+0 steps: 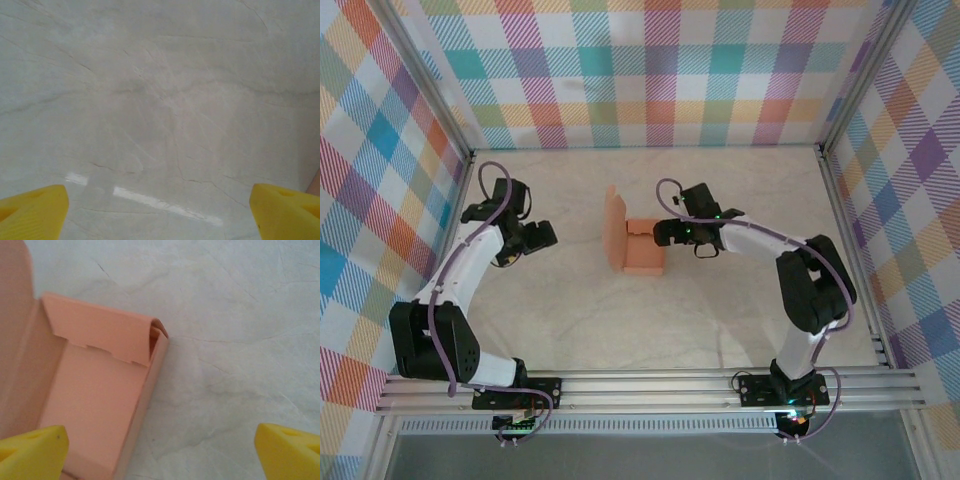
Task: Fold the paper box
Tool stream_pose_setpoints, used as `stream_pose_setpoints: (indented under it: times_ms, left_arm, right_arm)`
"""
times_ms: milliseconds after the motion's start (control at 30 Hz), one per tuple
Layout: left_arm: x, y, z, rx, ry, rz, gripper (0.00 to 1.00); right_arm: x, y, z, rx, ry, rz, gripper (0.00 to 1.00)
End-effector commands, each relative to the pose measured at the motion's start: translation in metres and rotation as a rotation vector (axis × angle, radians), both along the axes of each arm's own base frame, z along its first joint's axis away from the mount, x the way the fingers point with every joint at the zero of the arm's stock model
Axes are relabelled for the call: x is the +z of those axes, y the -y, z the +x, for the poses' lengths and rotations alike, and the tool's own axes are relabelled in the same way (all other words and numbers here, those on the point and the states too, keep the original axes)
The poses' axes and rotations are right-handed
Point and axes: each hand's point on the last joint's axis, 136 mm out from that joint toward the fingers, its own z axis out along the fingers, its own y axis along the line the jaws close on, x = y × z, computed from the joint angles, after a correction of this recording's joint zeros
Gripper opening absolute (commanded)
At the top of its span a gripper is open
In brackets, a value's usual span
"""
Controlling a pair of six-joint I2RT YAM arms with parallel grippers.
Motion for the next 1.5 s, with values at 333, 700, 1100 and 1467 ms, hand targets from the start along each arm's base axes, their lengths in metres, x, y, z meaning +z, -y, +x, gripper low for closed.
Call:
stream_pose_setpoints:
  times_ms: [333, 700, 1100, 1467]
  left_arm:
    - [-0.041, 0.04, -0.013, 0.008, -0.035, -0.136, 0.95]
    - [-0.05, 0.027, -0.018, 0.081, -0.051, -0.092, 1.0]
    - [-0.053, 0.051, -0.025, 0.148, 0.061, -0.287, 1.0]
    - [-0.046, 0.105, 0.022, 0.063, 0.17, -0.449, 0.68]
  right_arm:
    - [-0.036, -0.01, -0.048, 0.043, -0.194, 0.161, 0.48]
    - [-0.038, -0.106, -0.08, 0.275, -0.206, 0.164, 0.39]
    - [0.003, -0.129, -0.079, 0.408, -0.032, 0.236, 0.47]
    - [0.008, -0.057, -0.025, 0.224, -0.019, 0.212, 0.52]
